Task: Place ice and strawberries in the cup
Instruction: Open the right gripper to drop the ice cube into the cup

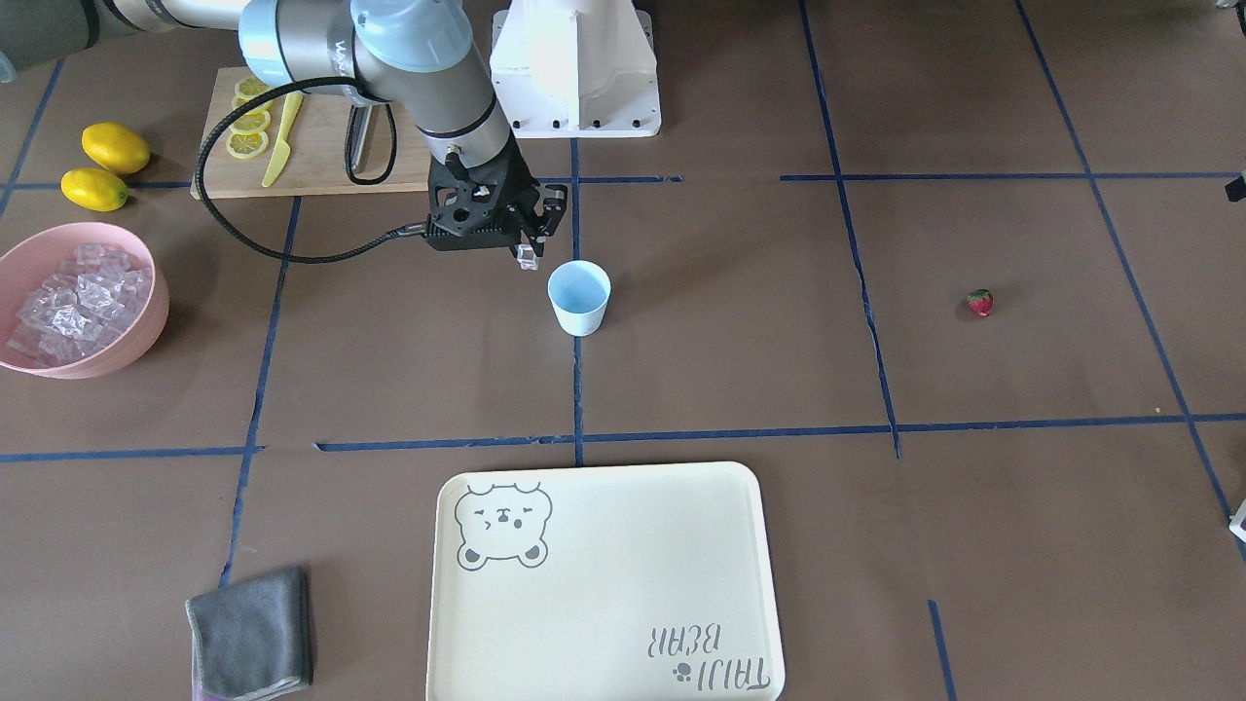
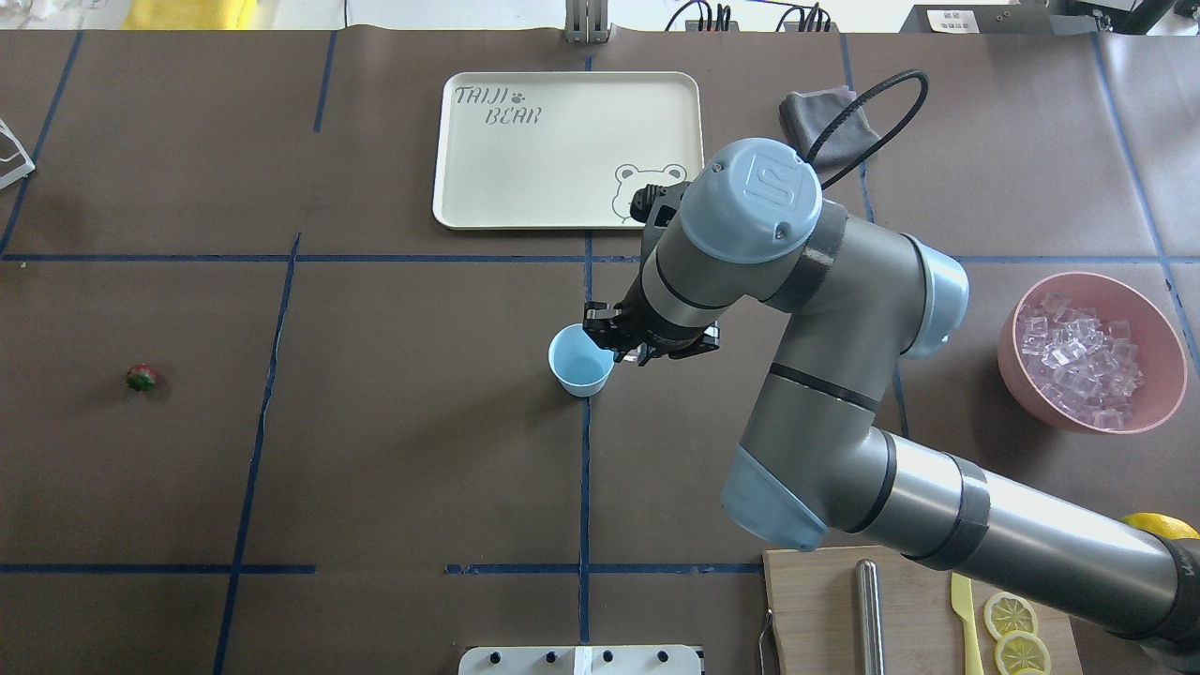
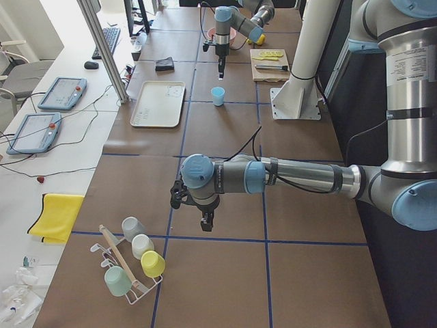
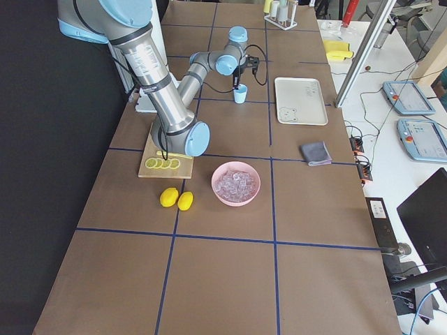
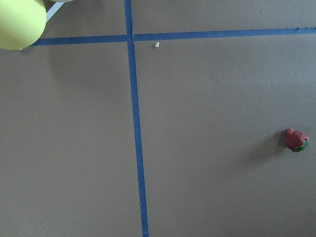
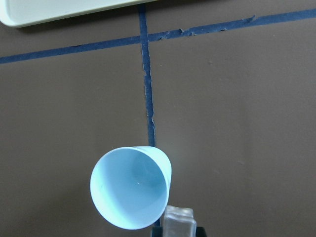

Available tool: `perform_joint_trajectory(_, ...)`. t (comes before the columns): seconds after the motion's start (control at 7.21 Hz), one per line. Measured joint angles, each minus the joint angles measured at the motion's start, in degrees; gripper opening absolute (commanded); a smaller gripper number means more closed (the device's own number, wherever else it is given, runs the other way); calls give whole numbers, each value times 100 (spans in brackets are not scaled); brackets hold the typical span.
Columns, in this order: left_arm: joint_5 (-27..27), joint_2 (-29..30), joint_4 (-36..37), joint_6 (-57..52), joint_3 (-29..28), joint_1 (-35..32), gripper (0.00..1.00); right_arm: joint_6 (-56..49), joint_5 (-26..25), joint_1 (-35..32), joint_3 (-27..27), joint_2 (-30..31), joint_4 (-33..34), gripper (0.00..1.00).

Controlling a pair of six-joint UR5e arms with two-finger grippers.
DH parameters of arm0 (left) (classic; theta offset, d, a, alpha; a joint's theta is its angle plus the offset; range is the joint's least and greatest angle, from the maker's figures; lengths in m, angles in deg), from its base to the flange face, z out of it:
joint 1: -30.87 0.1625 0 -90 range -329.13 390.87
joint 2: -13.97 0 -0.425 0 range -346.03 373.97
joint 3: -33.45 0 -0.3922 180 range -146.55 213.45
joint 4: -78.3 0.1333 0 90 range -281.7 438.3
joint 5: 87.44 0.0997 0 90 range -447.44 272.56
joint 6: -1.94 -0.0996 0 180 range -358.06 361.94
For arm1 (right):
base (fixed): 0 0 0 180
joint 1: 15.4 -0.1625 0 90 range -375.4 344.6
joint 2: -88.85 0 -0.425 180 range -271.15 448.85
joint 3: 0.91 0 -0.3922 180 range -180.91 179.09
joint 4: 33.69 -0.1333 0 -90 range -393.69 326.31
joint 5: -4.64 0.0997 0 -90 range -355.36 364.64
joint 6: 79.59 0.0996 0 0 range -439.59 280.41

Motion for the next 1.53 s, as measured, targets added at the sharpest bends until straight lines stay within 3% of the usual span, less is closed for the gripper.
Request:
perform_joint_trajectory(0.28, -4, 0, 0, 11, 0, 0, 100, 181, -141, 63, -584, -347, -335, 8)
perform_joint_trajectory(0.42, -4, 0, 0, 14, 0, 0, 100, 224, -171, 76, -779, -394, -532, 31)
perform_joint_trajectory(0.55, -2, 0, 0, 17, 0, 0, 100, 245, -180, 90, -863, -412, -633, 77)
perform_joint_trajectory(0.69, -3, 0, 0, 19, -3, 0, 100, 248, -185, 109, -890, -414, -671, 86)
perform_joint_trajectory(0.97, 1, 0, 0, 8, -7, 0, 100, 237, -198, 136, -900, -412, -688, 94)
perform_joint_trajectory(1.25, 2, -3, 2, -7, -21, 0, 100, 228, -174, 90, -775, -377, -677, 94)
perform_joint_trajectory(1.53, 0, -7, 6, -13, -87, 0, 100, 214, 62, -264, -257, 102, -587, 94)
